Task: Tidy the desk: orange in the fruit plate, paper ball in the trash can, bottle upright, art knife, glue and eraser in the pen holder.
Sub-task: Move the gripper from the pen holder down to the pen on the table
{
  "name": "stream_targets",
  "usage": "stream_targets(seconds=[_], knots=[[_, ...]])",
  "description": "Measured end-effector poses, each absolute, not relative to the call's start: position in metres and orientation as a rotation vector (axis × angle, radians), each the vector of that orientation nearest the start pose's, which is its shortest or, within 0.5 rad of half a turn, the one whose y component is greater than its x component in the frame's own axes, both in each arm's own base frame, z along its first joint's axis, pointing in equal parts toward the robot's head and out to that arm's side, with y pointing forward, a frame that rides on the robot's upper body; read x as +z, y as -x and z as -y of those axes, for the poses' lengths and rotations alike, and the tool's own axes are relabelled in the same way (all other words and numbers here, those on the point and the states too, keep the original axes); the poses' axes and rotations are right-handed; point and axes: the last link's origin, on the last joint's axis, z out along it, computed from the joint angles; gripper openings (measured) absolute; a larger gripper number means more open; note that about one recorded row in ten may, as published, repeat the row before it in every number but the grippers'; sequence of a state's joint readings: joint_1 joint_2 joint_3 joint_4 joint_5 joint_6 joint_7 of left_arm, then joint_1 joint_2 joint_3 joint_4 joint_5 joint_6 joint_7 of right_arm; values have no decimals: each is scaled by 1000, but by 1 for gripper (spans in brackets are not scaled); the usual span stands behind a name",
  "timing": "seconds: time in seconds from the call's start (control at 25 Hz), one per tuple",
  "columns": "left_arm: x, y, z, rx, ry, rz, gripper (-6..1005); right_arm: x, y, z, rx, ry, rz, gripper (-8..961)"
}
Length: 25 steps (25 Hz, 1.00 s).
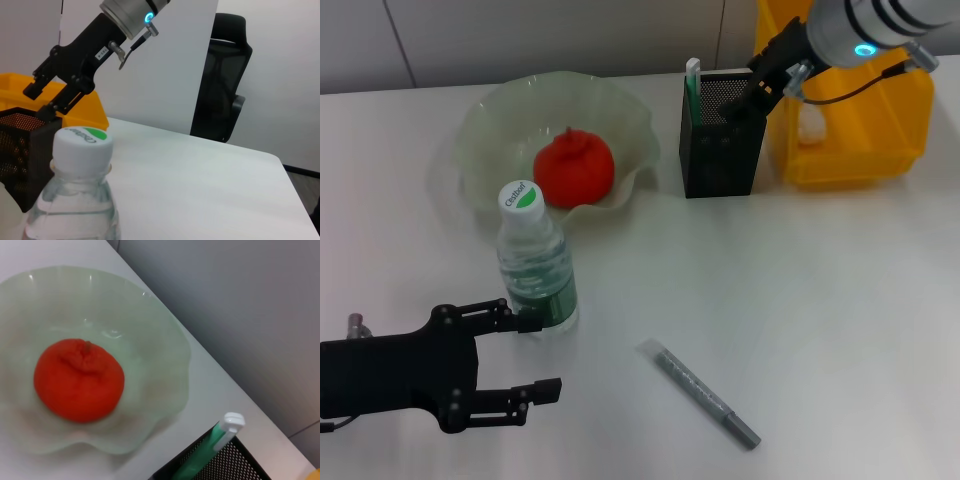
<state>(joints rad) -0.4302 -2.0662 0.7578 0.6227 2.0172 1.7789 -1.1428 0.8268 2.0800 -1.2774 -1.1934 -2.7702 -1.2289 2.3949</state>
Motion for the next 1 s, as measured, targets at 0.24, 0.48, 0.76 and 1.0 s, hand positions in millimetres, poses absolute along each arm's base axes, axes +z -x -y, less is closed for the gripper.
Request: stream_targets(seconds=[0.24,0.48,0.76,1.0], knots=[[-9,275,-268,-789,2955,367,787,35,-100,-407,-450,2468,-600,667],[-9,273,-267,-795,2963,338,787,23,-89,-386,-552,2582,-785,667],[-8,272,-266,-797,2976,283,787,-20,-105,-378,-643,2670,-1079,668],[-8,273,-265,-790,2977,253,787,-47,-106,-376,-715,2663,-1101,668]])
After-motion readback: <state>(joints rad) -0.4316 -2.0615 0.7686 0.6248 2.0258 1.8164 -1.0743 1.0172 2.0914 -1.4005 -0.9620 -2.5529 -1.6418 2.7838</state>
